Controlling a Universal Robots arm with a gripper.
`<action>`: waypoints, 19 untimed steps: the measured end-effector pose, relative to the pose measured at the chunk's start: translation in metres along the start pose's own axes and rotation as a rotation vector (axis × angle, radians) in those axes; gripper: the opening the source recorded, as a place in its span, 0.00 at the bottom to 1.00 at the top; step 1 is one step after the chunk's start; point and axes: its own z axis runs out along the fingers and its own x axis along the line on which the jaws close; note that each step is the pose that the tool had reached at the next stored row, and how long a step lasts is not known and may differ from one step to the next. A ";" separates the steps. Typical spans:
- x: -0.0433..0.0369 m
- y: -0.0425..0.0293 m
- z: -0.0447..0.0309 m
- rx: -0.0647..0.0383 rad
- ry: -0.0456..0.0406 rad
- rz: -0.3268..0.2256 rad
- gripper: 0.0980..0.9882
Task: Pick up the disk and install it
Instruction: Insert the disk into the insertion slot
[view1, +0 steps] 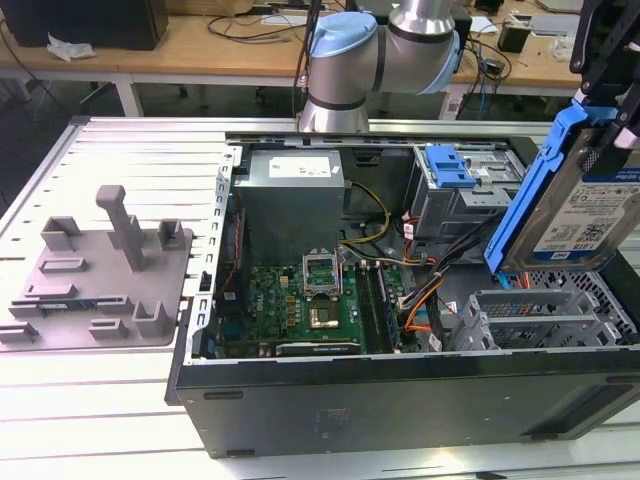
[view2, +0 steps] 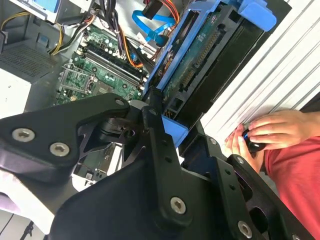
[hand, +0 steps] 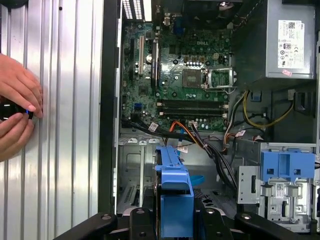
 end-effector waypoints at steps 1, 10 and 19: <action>0.0000 0.0005 0.0001 0.000 0.0000 0.000 0.30; 0.0000 0.0031 0.0005 0.000 0.0001 0.000 0.30; 0.0027 0.0017 0.0020 0.000 -0.0002 0.012 0.30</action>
